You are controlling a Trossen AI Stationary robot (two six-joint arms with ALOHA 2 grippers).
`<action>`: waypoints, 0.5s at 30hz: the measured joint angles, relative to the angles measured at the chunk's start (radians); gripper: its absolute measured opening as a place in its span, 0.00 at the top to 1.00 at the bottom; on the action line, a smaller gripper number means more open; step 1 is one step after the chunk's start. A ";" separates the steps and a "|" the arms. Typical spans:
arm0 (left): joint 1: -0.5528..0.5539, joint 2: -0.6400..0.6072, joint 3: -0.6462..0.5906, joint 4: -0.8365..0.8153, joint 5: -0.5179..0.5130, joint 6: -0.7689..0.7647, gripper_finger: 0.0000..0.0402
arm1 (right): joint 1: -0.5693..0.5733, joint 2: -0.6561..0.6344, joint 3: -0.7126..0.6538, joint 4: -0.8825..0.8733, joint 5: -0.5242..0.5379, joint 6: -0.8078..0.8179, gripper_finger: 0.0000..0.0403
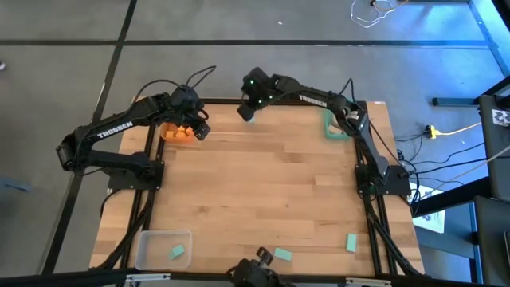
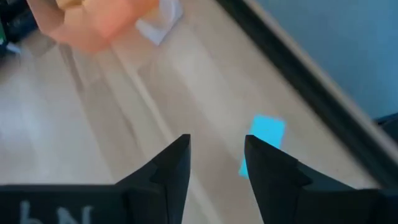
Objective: Sort & place blocks by color
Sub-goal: Put the blue block into the transparent bin
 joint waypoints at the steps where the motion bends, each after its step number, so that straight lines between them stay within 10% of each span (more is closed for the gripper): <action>1: 0.000 0.000 0.000 0.000 0.000 0.000 0.55 | -0.006 0.000 0.008 0.003 0.000 -0.004 0.62; 15: 0.000 0.000 0.000 0.000 0.000 0.000 0.55 | -0.061 0.042 0.009 0.024 -0.080 -0.023 0.62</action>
